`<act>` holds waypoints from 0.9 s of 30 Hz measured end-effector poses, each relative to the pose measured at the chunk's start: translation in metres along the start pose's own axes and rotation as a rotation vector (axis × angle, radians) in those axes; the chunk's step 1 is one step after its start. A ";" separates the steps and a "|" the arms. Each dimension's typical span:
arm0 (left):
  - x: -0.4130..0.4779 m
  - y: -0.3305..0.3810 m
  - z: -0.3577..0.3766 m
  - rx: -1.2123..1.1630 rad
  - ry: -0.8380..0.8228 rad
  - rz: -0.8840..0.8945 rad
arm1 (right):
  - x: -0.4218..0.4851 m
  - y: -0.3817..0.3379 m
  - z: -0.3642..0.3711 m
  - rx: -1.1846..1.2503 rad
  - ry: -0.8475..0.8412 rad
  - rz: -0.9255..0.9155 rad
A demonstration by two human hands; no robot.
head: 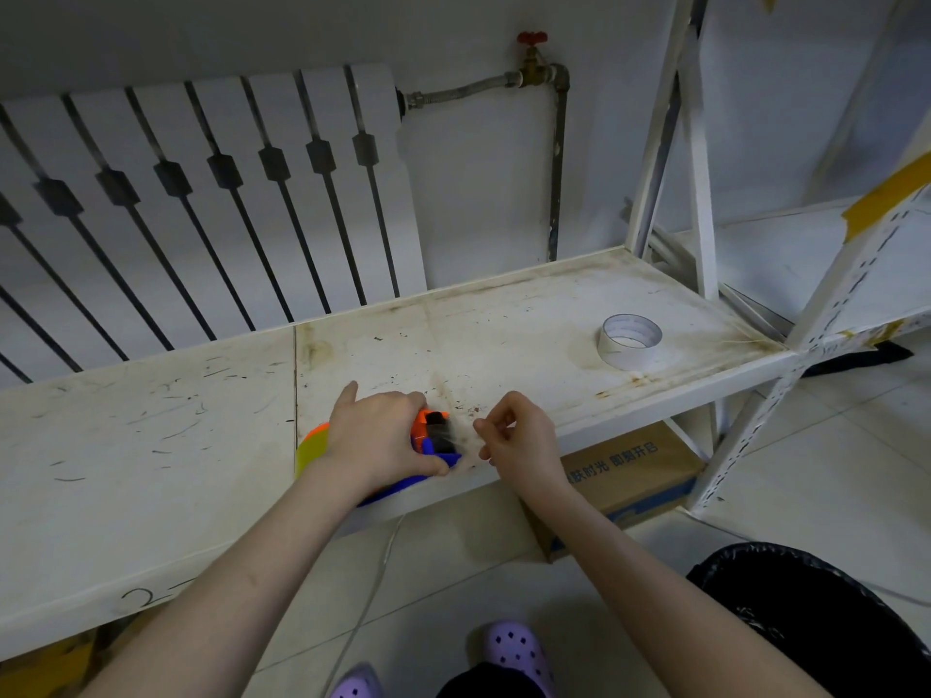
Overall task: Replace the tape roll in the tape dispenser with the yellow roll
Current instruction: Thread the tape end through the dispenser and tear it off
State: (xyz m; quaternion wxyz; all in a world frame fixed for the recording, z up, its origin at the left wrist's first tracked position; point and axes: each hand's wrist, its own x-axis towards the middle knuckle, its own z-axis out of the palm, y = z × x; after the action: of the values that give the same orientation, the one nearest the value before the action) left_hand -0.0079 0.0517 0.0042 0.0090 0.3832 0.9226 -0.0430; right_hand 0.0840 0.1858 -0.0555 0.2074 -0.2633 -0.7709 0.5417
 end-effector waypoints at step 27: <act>-0.005 0.000 0.011 0.411 0.002 0.170 | 0.034 0.024 0.019 -0.018 0.126 0.045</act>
State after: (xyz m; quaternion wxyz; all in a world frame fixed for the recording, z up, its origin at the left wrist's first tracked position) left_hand -0.0048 0.0472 -0.0069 -0.0666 0.4532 0.8590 -0.2287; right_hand 0.0506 0.1999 -0.0833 0.2409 -0.3160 -0.7550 0.5216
